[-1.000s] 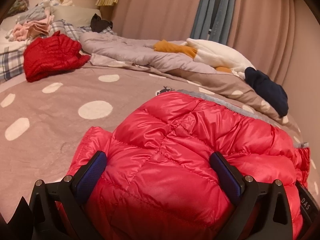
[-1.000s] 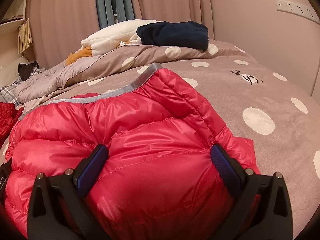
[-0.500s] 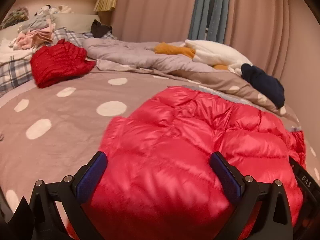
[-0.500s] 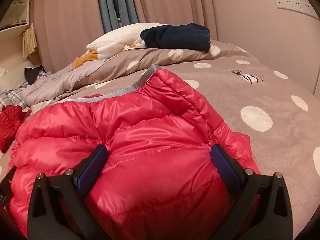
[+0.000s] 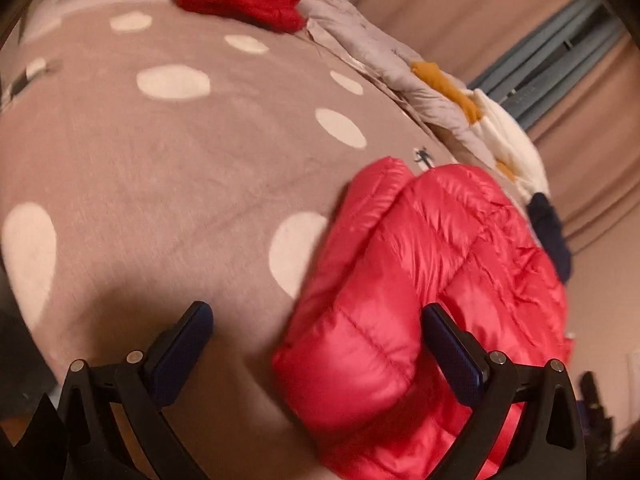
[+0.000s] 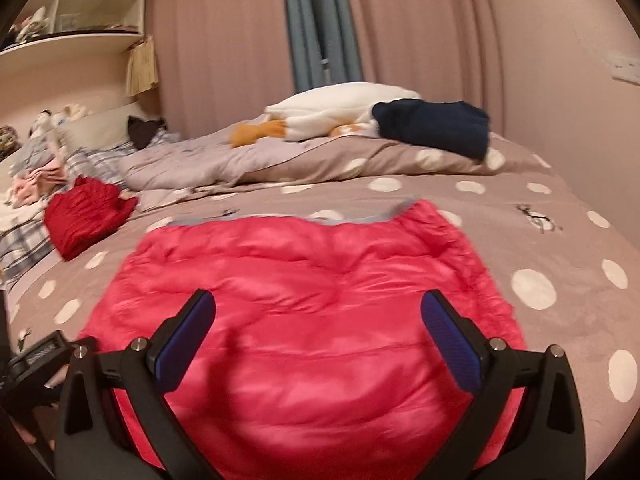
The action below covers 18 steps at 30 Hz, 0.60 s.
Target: Fold large clothes
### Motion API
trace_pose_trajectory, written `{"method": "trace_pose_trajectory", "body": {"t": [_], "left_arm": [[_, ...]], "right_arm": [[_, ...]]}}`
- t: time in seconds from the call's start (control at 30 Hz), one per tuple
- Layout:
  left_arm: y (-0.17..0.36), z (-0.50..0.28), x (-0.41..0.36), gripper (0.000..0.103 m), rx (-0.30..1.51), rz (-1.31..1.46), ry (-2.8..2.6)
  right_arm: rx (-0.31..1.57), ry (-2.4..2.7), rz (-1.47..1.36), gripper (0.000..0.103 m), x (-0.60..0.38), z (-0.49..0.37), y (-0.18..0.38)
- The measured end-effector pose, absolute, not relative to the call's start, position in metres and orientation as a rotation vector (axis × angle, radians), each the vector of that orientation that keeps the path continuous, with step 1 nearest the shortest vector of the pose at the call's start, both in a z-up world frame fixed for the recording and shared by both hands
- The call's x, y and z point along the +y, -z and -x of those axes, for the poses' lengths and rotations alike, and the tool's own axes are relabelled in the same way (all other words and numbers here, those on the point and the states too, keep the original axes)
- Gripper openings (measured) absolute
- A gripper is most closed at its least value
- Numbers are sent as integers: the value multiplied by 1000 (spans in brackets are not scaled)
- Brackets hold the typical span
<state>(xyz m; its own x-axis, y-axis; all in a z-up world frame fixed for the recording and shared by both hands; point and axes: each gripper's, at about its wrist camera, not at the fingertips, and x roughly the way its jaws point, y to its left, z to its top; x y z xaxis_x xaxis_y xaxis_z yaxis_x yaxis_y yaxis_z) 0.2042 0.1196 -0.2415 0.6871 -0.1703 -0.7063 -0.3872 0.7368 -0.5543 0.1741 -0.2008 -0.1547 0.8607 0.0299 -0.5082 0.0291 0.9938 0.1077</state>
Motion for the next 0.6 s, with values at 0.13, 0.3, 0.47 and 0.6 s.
{"method": "trace_pose_trajectory", "body": {"t": [0.13,0.3,0.47,0.6], "left_arm": [[247,-205,108,102,885,825,121],[254,-214,103,102,884,936,247],[261,-235,103,102,907,1069,427],[262,-254,84,102,940,1018,488]], "right_arm": [[694,34,-136,103,-196,-199,178],[813,43,-10,103,-180,-224,209],[867,51,57,103,-172,-233,220],[867,43,62,103,-173,-238,225]]}}
